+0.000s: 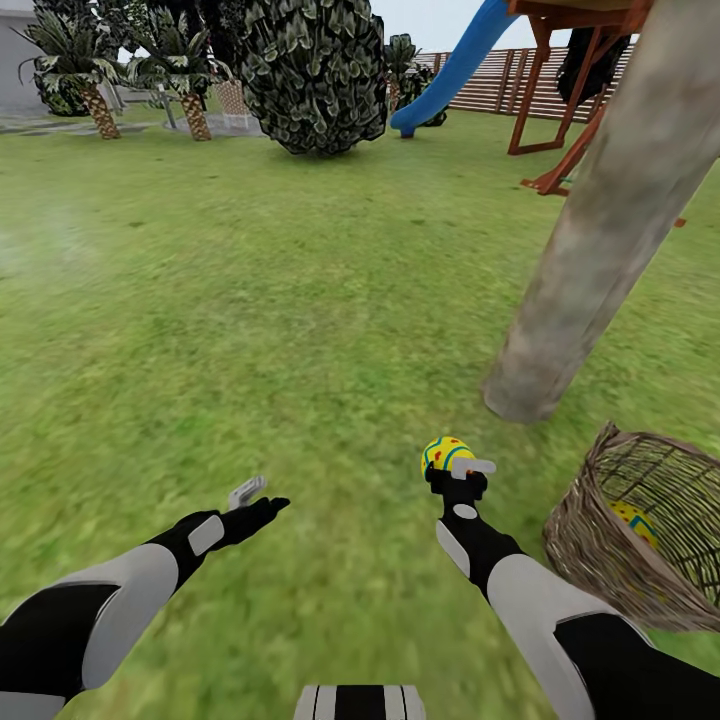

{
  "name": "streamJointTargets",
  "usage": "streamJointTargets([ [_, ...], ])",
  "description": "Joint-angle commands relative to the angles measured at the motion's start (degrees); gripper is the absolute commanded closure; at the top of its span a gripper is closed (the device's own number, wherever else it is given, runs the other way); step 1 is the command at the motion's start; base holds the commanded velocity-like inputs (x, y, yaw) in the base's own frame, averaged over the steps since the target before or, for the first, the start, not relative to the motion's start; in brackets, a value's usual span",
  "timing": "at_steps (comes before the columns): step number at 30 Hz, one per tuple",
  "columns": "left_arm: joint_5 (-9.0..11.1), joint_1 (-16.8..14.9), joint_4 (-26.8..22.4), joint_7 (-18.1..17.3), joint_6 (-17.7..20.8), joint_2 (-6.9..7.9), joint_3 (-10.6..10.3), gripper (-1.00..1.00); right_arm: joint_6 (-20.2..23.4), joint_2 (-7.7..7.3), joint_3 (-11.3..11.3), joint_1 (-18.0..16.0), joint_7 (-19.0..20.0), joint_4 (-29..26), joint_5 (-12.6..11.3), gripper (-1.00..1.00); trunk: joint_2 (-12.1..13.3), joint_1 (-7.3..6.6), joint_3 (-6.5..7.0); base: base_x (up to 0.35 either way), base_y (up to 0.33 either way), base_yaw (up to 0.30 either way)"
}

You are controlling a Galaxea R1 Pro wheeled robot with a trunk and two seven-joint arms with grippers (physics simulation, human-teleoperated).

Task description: Take the three Easter eggs out of the wicker basket on the lawn in the garden, then place them on the lawn next to a single tree (choose any tree) so that all three eggs are next to the same tree and none are left in the basket.

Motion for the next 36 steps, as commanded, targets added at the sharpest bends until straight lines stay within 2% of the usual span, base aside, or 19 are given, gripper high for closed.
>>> streamJointTargets([
  [1, 0.4, 0.0, -0.1, -0.2, 0.4, 0.02, 0.0, -1.0, -0.3, -0.02, 0.5, 0.0, -0.3, 0.1, -0.6, 1.0, 0.0, -0.01, -0.04, 0.013, 0.0, 0.0],
  [16, 0.2, 0.0, -0.1, -0.4, 0.4, 0.18, 0.0, -1.0, -0.3, -0.02, 0.5, 0.0, -0.3, 0.0, -0.6, 1.0, 0.0, -0.01, -0.04, 0.19, 0.0, 0.0],
  [25, 0.0, 0.0, -0.1, -0.4, 0.4, 0.2, 0.0, -1.0, 0.0, -0.02, 0.4, 0.0, -0.3, -0.1, -0.6, 1.0, 0.0, -0.01, -0.04, 0.017, 0.0, 0.0],
  [26, 0.0, 0.0, -0.1, -0.4, 0.4, 0.2, 0.0, -1.0, 0.0, -0.02, 0.4, 0.0, -0.3, -0.1, -0.6, -1.0, 0.0, -0.01, -0.04, 0.0, 0.0, 0.0],
  [36, 0.1, 0.0, -0.1, -0.4, 0.4, 0.29, 0.0, -1.0, 0.0, -0.61, 0.4, 0.0, -0.3, -0.3, -0.6, -1.0, 0.0, -0.01, -0.04, 0.0, 0.0, 0.0],
])
